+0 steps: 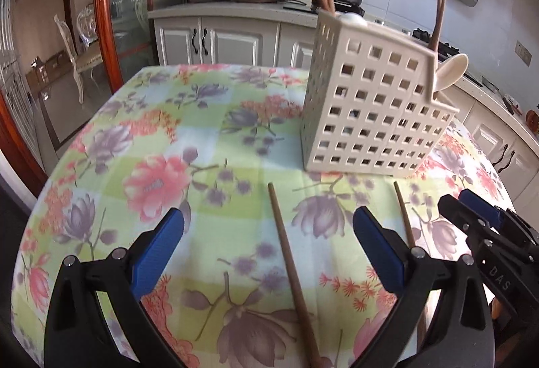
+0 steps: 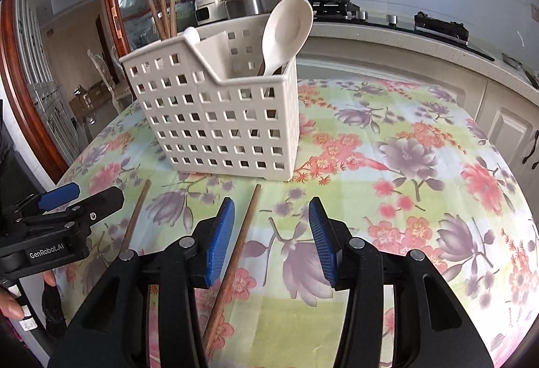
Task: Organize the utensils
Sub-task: 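Move both open tools down to the two remaining wooden chopsticks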
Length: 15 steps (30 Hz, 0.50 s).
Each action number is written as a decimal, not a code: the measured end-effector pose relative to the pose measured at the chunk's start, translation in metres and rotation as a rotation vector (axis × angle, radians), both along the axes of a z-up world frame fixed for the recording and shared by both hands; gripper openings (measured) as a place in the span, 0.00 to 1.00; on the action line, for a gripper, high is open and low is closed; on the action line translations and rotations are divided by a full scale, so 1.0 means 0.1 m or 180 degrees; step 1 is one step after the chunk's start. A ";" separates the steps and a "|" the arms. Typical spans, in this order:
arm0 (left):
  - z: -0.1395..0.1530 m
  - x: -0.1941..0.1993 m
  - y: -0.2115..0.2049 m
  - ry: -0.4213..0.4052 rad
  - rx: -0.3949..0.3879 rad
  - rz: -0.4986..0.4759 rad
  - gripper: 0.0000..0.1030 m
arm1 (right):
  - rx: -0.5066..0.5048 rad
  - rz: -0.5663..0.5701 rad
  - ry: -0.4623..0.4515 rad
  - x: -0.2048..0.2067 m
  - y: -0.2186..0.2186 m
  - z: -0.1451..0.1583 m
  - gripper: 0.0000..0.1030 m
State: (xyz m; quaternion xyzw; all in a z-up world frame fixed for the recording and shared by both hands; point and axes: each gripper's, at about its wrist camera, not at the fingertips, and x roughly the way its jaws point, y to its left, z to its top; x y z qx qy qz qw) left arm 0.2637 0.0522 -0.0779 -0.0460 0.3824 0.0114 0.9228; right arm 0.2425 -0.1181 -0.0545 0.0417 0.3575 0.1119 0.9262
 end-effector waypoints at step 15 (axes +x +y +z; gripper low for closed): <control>-0.31 0.18 -0.25 0.0384 0.0219 -0.0197 0.42 | -0.0514 0.0260 0.0457 0.20 0.39 -0.27 0.33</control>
